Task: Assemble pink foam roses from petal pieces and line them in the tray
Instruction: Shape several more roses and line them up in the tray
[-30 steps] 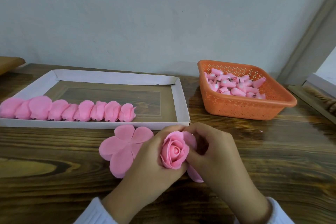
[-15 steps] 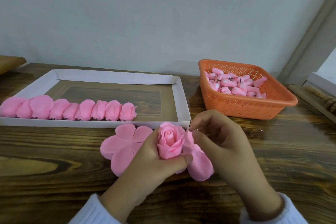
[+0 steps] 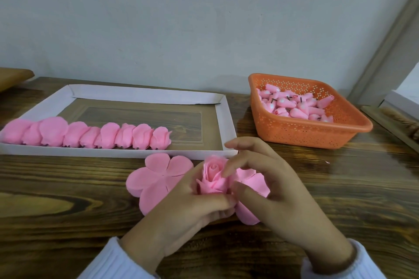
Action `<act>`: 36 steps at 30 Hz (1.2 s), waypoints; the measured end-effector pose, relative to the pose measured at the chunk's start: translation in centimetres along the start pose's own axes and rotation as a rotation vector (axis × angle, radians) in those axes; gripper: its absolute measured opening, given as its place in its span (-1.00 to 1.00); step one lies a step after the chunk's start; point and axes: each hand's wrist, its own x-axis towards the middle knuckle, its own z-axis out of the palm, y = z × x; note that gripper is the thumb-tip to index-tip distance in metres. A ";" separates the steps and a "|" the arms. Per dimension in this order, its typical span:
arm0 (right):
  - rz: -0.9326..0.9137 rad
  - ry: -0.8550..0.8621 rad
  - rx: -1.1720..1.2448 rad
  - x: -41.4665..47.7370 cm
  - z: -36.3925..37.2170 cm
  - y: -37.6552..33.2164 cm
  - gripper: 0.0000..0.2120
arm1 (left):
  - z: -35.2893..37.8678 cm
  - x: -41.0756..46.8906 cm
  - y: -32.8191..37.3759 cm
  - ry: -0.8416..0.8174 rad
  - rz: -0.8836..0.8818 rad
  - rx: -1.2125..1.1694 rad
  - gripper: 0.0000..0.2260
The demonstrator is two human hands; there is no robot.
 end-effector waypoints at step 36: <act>-0.040 0.084 -0.012 -0.1 -0.1 0.2 -0.81 | 0.0 0.0 0.5 -0.098 -0.135 -0.380 -0.68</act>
